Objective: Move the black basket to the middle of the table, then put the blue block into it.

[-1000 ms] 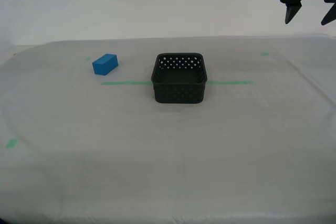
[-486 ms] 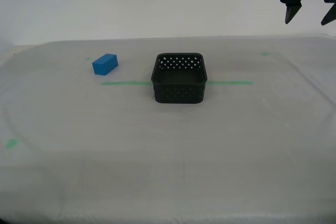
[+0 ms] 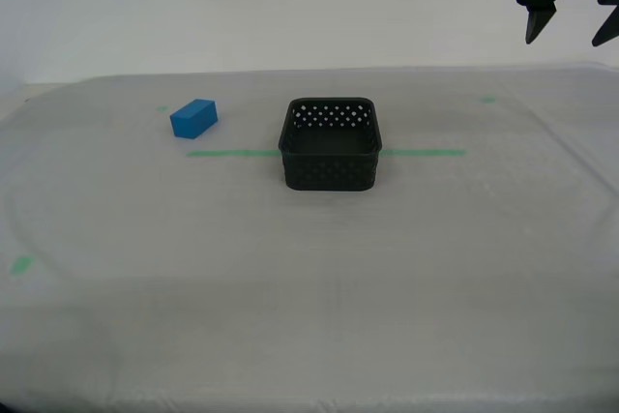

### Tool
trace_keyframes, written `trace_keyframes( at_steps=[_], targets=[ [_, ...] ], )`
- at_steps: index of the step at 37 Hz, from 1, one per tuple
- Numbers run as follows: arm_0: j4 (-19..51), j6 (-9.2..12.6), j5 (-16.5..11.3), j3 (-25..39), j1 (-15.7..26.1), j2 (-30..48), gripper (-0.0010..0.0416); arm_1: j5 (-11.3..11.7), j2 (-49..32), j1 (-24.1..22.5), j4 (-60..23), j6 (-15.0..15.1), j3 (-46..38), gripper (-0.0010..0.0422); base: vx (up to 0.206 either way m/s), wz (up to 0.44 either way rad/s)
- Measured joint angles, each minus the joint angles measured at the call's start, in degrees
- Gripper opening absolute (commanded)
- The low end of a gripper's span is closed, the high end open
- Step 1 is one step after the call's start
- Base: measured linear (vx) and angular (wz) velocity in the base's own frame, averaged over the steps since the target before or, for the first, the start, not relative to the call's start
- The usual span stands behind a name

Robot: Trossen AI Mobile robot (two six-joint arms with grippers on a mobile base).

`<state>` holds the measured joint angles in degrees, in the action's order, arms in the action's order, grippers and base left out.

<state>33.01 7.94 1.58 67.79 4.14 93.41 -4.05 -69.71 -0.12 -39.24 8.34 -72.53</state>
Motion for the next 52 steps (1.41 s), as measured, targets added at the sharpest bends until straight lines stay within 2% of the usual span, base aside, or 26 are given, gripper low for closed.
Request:
trace_keyframes(
  at_steps=[24, 52],
  targets=[
    [0.0, 0.0, 0.0, 0.0, 0.0, 0.0, 0.0398, -0.2, -16.4, -0.1, -13.4, 1.7, -18.1, 0.0000, 0.000, 0.000],
    [0.0, 0.0, 0.0, 0.0, 0.0, 0.0, 0.0398, -0.7, -34.3, -3.4, -22.8, 2.5, -36.5, 0.0000, 0.000, 0.000]
  ],
)
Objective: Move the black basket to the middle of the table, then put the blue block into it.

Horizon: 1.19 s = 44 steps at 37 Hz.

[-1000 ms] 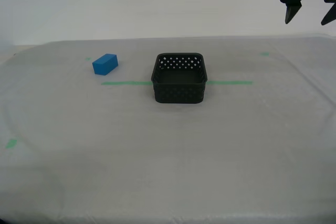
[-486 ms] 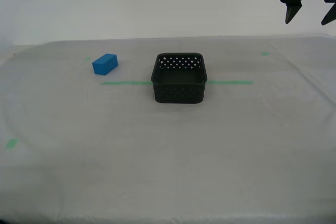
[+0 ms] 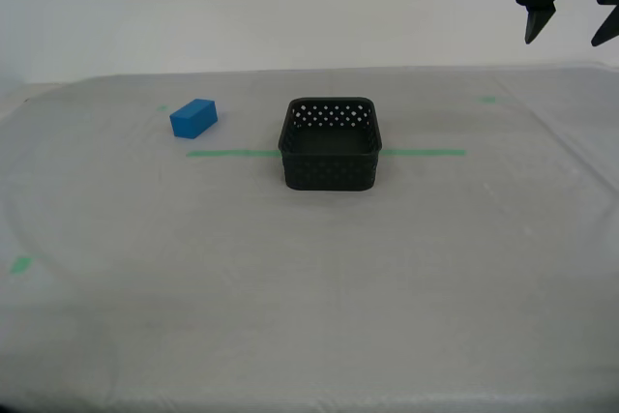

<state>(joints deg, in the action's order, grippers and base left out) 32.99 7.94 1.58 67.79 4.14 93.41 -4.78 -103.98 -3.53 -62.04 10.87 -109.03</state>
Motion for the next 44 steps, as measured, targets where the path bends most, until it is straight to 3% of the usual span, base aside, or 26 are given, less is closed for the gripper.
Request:
trace_keyframes(
  at_steps=[22, 27, 44],
  targets=[
    [0.0, 0.0, 0.0, 0.0, 0.0, 0.0, 0.0398, 0.0, -2.6, -2.2, -1.0, -1.6, -0.5, 0.0015, 0.000, 0.000],
    [0.0, 0.0, 0.0, 0.0, 0.0, 0.0, 0.0399, 0.0, -2.6, -2.4, -1.2, -1.6, -0.5, 0.0072, 0.000, 0.000],
    [0.0, 0.0, 0.0, 0.0, 0.0, 0.0, 0.0398, 0.0, -2.6, -2.5, -0.5, -1.0, -0.5, 0.0339, 0.000, 0.000]
  ],
)
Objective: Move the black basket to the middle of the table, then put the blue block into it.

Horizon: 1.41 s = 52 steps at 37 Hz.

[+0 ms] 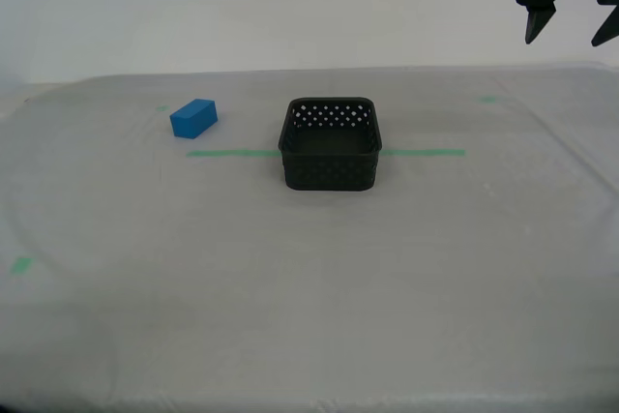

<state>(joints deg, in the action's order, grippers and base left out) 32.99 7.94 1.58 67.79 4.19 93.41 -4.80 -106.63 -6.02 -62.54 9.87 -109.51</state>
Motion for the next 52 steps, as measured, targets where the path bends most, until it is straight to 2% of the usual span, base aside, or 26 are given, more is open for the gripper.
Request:
trace_keyframes(
  at_steps=[6, 12, 19, 26, 37, 52],
  targets=[
    [0.0, 0.0, 0.0, 0.0, 0.0, 0.0, 0.0399, 0.0, 0.0, 0.0, 2.1, 0.3, 0.0, 0.0407, 0.000, 0.000],
    [0.0, 0.0, 0.0, 0.0, -0.1, 0.0, 0.0398, 0.0, 0.0, 0.0, 3.3, 1.7, 0.0, 0.0381, 0.000, 0.000],
    [0.0, 0.0, 0.0, 0.0, 0.0, 0.0, 0.0399, 0.0, 0.0, 0.0, 3.6, 1.2, 0.0, 0.0403, 0.000, 0.000],
    [0.0, 0.0, 0.0, 0.0, 0.0, 0.0, 0.0398, -0.5, 0.0, 0.0, 3.4, 1.8, 0.0, 0.0402, 0.000, 0.000],
    [0.0, 0.0, 0.0, 0.0, 0.0, 0.0, 0.0399, -0.4, 0.0, 0.0, 2.2, -0.7, 0.0, 0.0401, 0.000, 0.000],
    [0.0, 0.0, 0.0, 0.0, 0.0, 0.0, 0.0398, -0.2, 0.0, 0.0, 2.1, -1.3, 0.5, 0.0401, 0.000, 0.000]
  ],
)
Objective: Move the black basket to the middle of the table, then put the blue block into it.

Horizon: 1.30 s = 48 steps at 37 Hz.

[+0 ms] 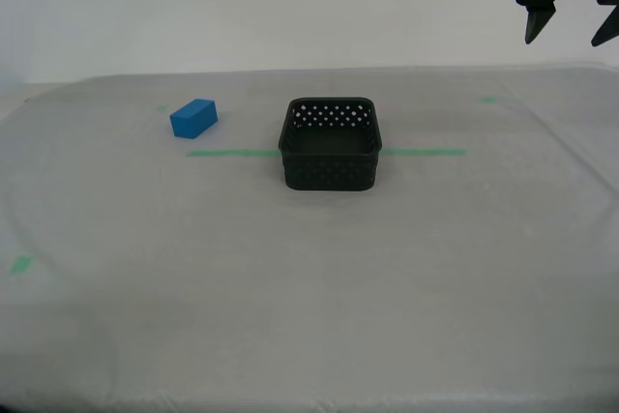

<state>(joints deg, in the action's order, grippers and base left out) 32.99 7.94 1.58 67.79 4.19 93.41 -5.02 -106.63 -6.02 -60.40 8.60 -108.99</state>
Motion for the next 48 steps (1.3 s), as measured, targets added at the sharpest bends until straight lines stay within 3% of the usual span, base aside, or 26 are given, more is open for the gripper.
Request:
trace_keyframes(
  at_steps=[35, 48],
  targets=[
    [0.0, 0.0, 0.0, 0.0, 0.0, 0.0, 0.0398, 0.0, 0.0, 0.0, 11.2, -0.5, 12.7, 0.0401, 0.000, 0.000],
    [0.0, 0.0, 0.0, 0.0, 0.0, 0.0, 0.0398, 0.0, 0.0, 0.0, 12.6, -0.4, 13.4, 0.0401, 0.000, 0.000]
  ],
)
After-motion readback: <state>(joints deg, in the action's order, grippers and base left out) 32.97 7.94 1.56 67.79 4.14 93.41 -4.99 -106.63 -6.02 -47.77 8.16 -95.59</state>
